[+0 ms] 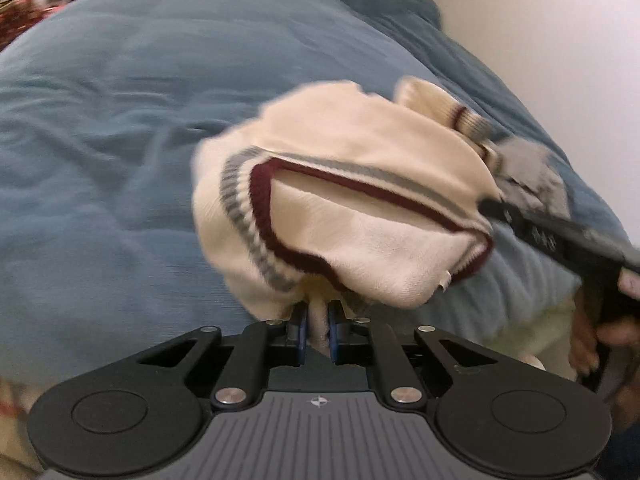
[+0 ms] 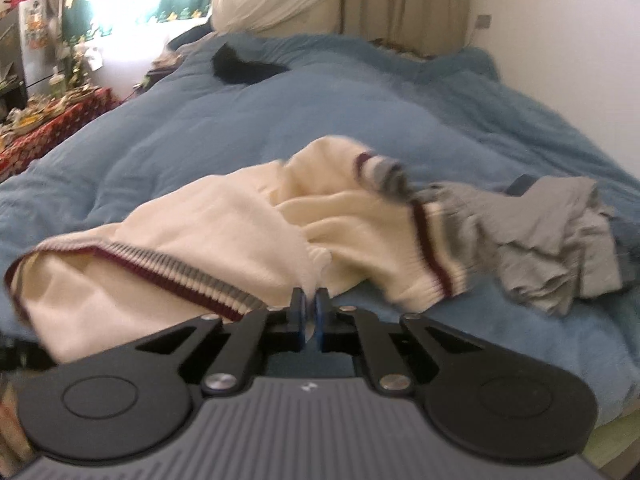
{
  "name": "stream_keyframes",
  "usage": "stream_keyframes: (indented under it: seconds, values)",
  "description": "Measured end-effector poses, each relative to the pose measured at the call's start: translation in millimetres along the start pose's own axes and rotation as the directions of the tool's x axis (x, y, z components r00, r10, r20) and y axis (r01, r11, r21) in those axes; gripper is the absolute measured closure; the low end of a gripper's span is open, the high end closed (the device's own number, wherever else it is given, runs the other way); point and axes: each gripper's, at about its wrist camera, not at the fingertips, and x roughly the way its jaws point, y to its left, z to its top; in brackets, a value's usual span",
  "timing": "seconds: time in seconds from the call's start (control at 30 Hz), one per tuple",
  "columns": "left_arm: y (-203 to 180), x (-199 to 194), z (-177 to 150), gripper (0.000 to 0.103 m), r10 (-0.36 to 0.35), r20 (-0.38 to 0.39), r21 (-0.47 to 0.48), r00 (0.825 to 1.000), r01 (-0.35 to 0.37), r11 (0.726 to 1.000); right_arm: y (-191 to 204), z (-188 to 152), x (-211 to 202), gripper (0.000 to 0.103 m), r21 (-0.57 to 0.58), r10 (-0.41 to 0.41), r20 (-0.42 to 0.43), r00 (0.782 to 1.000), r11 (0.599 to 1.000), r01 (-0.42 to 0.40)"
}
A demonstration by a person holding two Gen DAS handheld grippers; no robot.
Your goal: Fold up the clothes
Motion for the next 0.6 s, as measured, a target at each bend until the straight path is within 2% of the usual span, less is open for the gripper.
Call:
stream_keyframes:
  seconds: [0.1, 0.23, 0.33, 0.47, 0.6]
  values:
    - [-31.8, 16.3, 2.6, 0.093, 0.001, -0.041, 0.08, 0.999, 0.002, 0.997, -20.9, -0.6, 4.8, 0.098, 0.043, -0.006, -0.018, 1.0, 0.999, 0.007]
    - [-55.8, 35.2, 6.4, 0.091, 0.067, -0.095, 0.174, 0.993, -0.05, 0.983, -42.0, -8.8, 9.9, 0.095, 0.129, 0.045, -0.065, 0.997, 0.991, -0.036]
    - [-58.9, 37.7, 10.8, 0.09, 0.077, -0.123, 0.196, 0.989, -0.051, 0.979, -46.6, -18.1, 9.1, 0.092, 0.164, 0.053, -0.079, 0.995, 0.986, -0.039]
    - [-59.0, 32.4, 12.1, 0.081, 0.077, -0.149, 0.196, 0.986, -0.047, 0.979, -47.3, -28.9, 5.4, 0.092, 0.192, 0.058, -0.101, 0.993, 0.981, -0.038]
    - [-62.0, 20.9, 10.4, 0.081, 0.086, -0.133, 0.22, 0.987, -0.055, 0.974, -44.9, -33.6, -2.6, 0.091, 0.209, 0.073, -0.117, 0.991, 0.977, -0.047]
